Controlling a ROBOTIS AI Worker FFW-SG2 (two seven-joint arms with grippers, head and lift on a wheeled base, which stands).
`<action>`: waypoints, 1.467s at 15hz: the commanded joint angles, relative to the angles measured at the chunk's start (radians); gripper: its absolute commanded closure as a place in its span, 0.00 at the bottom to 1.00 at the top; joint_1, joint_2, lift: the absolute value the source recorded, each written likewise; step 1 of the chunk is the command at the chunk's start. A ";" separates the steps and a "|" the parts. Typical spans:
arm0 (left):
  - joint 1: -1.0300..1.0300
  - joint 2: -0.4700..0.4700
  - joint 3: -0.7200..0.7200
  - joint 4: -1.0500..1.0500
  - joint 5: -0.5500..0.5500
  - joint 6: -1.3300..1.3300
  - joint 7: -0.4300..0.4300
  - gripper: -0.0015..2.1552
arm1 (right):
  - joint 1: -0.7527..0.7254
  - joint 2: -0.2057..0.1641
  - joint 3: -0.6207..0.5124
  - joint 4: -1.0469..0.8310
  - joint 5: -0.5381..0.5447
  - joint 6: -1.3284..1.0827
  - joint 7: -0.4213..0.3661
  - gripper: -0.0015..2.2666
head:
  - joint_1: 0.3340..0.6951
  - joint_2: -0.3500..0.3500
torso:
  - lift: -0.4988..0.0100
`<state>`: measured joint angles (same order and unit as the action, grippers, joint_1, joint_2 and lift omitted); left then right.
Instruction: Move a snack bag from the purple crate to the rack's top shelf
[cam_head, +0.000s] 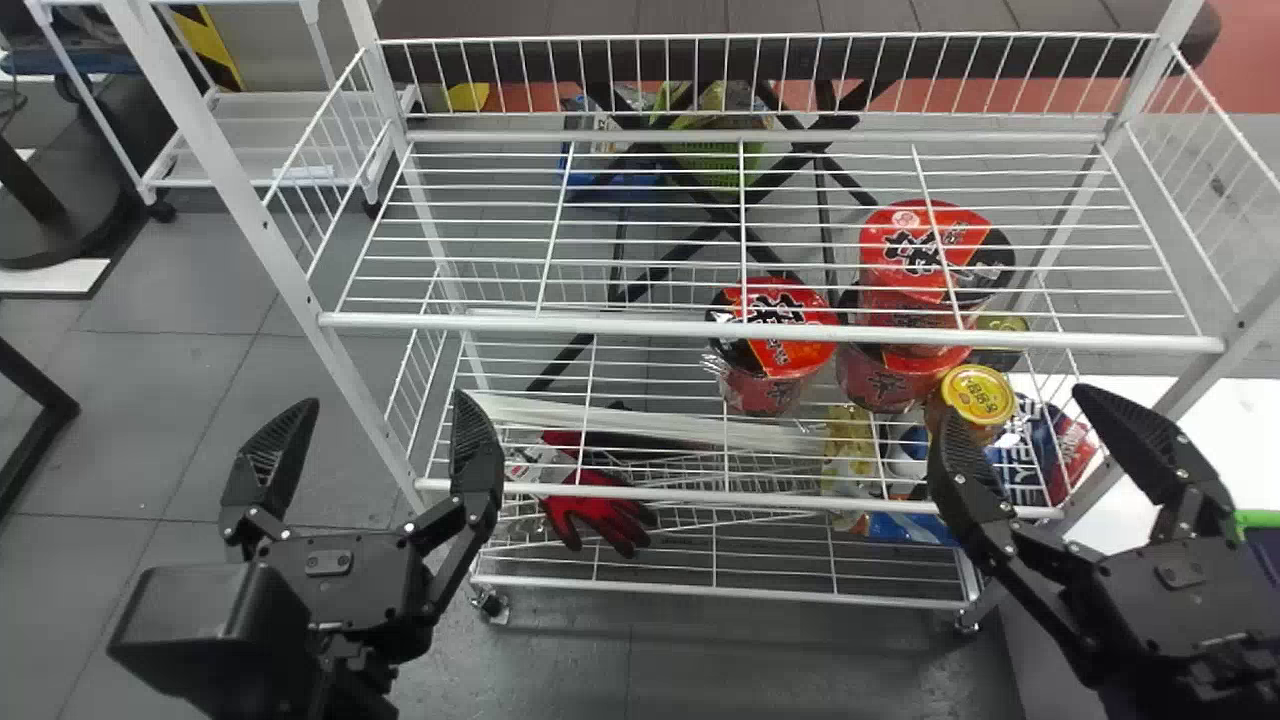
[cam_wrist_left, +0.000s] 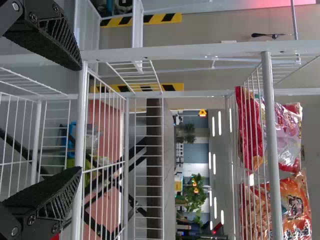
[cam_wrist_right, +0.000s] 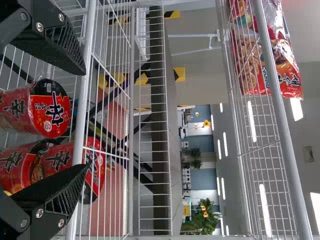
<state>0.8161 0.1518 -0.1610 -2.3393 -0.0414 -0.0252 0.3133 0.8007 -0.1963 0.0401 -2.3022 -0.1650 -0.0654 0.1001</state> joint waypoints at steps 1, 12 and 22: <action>0.000 0.000 0.001 0.000 0.000 0.000 0.000 0.05 | 0.002 0.000 0.000 -0.002 -0.001 -0.009 0.000 0.08 | 1.00 0.57 | 0.13; 0.005 0.000 0.000 -0.006 -0.002 0.000 0.003 0.05 | 0.008 -0.008 -0.020 -0.054 -0.007 0.151 0.016 0.07 | 1.00 0.57 | 0.08; 0.023 -0.005 0.009 0.028 -0.012 -0.037 0.055 0.05 | 0.115 -0.046 -0.281 -0.301 -0.082 0.589 -0.152 0.08 | 1.00 0.45 | 0.08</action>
<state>0.8393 0.1501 -0.1486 -2.3234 -0.0497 -0.0545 0.3672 0.8947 -0.2389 -0.1639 -2.5718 -0.2071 0.4283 -0.0546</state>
